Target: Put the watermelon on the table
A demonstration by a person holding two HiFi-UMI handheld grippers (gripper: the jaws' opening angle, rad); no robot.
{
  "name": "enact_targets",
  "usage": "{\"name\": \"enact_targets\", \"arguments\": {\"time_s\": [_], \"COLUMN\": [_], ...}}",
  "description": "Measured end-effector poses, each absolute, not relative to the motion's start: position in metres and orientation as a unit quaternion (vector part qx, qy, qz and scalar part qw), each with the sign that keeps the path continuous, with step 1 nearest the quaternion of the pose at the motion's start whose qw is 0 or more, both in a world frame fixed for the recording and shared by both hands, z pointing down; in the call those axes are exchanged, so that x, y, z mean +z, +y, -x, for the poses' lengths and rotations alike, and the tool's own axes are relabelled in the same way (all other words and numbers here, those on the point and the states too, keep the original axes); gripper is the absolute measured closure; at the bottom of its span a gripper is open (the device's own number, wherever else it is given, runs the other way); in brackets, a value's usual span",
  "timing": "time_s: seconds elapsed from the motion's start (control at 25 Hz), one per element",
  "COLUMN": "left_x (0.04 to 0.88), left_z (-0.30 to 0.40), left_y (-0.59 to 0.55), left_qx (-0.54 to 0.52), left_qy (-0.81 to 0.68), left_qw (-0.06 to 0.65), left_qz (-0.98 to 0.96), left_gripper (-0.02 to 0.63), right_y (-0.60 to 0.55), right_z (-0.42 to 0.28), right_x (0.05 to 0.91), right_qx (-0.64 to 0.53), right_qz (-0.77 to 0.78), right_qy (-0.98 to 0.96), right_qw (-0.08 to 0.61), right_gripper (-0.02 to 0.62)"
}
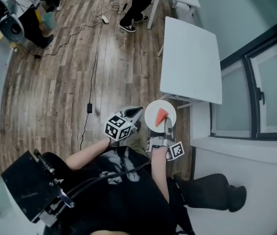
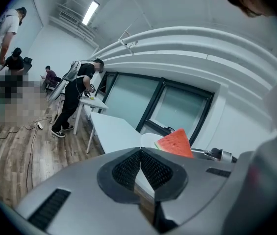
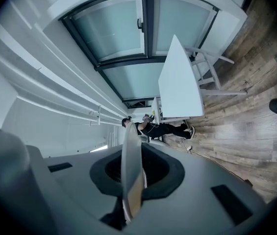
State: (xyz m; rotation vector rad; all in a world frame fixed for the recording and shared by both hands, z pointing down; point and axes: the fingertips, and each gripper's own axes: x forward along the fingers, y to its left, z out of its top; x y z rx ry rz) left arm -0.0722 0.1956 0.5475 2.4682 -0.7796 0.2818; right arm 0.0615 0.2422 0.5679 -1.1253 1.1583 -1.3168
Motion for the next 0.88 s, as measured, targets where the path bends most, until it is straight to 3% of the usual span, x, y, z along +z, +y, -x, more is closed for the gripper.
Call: {"name": "enact_targets", "arguments": {"time_s": [0.48,0.88], "left_x": [0.513,0.542], "left_z": [0.022,-0.010], "left_y": [0.094,-0.017], "left_qx": [0.092,0.110], "left_qy": [-0.301,-0.321], "left_qw": [0.244,0.261], "left_qz": [-0.917,-0.904], "left_gripper": [0.601,0.601], "right_y": [0.139,0.024], "right_z": [-0.104,-0.151], "right_x": [0.545,0.574], "right_qx": [-0.552,-0.570], "right_qz": [0.444,0.439], "right_qy": [0.507,0.498], "right_qw": [0.492,0.484], "right_gripper": [0.565,0.565]}}
